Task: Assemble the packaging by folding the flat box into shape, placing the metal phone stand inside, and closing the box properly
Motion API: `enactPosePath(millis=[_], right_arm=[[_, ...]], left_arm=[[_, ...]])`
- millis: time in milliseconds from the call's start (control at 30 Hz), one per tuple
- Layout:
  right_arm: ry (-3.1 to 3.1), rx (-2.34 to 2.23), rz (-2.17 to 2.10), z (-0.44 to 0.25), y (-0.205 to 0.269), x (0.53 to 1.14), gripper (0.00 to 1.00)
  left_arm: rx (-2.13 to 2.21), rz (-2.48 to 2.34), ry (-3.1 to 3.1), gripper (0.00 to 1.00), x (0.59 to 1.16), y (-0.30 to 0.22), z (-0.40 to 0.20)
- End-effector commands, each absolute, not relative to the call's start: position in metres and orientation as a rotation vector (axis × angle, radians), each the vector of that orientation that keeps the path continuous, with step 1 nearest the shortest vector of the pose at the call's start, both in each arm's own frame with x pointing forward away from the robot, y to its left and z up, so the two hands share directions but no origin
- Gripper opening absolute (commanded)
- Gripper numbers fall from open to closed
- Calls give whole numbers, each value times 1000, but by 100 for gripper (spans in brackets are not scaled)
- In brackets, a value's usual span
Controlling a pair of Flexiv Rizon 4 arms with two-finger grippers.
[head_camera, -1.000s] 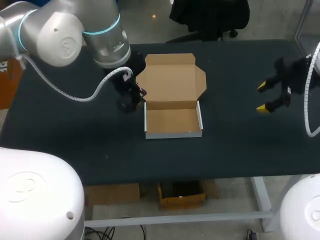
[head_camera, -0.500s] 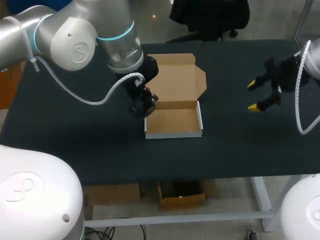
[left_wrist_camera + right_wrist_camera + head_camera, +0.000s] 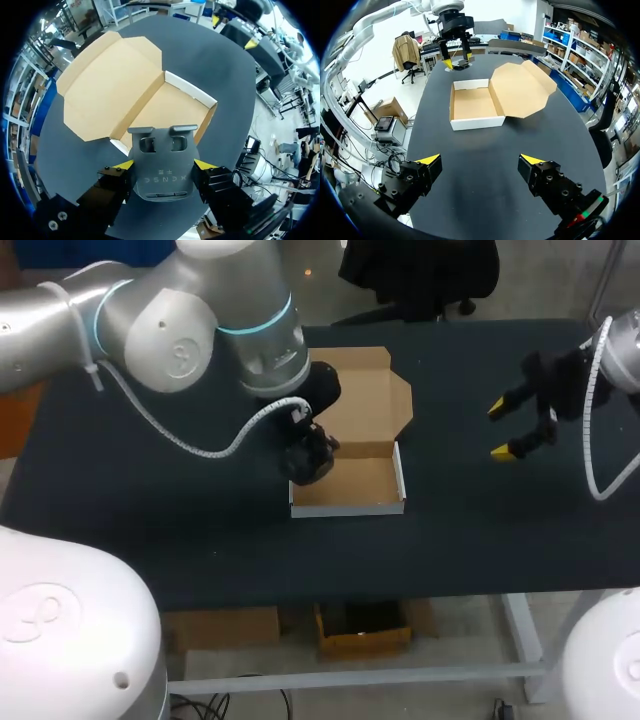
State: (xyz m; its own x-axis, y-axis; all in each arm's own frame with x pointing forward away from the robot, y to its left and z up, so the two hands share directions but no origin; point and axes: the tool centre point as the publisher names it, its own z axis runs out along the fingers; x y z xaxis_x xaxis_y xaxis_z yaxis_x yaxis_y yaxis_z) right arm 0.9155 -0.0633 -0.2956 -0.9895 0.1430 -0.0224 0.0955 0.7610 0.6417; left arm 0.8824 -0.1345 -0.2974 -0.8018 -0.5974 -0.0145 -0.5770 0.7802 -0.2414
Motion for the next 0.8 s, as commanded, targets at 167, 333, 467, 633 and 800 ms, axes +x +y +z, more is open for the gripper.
enactPosePath(millis=[167,333,467,633,800], right_arm=[[2883,189,1057,-295,-65,915,100],[2883,189,1057,-295,-65,915,100],[2883,189,1057,-295,-65,915,100],[2883,189,1057,-295,-65,915,100],[2883,189,1057,-295,-65,915,100]], left_arm=[[-914,-338,2885,0,891,-169,-310],[-908,-339,2887,0,894,-176,-317],[-899,-329,2885,0,897,-182,-324],[-899,-322,2884,0,904,-190,-334],[-885,-301,2869,0,908,-196,-346]])
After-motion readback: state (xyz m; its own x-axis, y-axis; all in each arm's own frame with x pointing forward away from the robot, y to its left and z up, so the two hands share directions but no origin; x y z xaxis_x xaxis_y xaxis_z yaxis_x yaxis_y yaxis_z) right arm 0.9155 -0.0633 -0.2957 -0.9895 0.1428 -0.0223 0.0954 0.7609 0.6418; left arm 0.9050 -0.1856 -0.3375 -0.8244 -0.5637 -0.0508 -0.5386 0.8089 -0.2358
